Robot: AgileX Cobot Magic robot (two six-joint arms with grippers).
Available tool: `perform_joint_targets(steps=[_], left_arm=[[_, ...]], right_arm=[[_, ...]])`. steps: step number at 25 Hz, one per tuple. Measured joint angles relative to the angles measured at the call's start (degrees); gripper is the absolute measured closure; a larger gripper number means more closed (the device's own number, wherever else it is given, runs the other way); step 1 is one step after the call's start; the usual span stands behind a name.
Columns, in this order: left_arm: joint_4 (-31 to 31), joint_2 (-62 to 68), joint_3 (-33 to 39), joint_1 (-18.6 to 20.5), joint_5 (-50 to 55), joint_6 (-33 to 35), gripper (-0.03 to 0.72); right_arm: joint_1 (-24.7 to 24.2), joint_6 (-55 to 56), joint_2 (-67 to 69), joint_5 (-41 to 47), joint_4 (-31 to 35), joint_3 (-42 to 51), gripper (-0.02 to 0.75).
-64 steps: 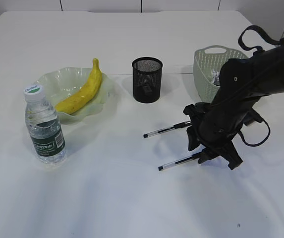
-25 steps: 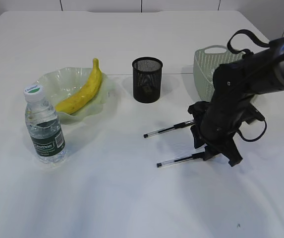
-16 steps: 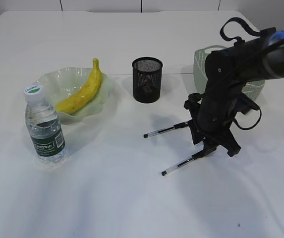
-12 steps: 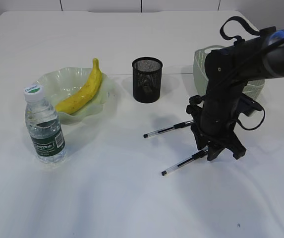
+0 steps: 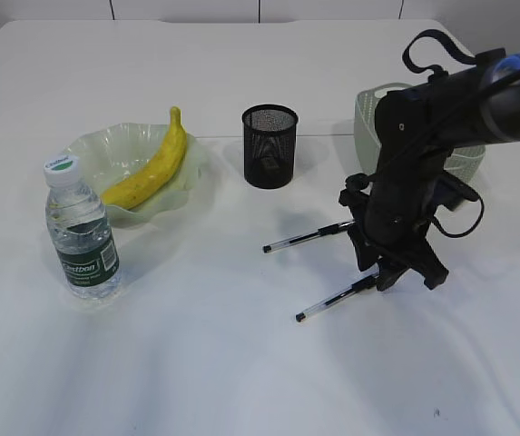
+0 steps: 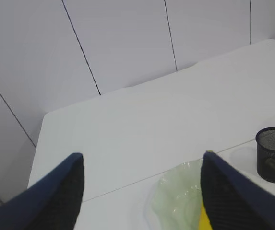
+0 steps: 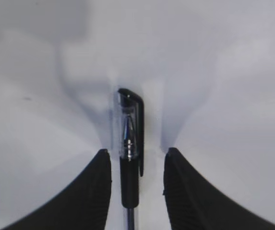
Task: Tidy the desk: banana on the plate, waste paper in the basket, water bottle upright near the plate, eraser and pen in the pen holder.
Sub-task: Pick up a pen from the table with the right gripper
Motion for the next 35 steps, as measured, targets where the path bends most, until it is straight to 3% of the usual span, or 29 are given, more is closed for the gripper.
perform_joint_targets(steps=[35], left_arm=[[1.3, 0.0, 0.0, 0.0, 0.8, 0.0, 0.151]], right_arm=[[0.0, -0.3, 1.3, -1.2, 0.0, 0.0, 0.457]])
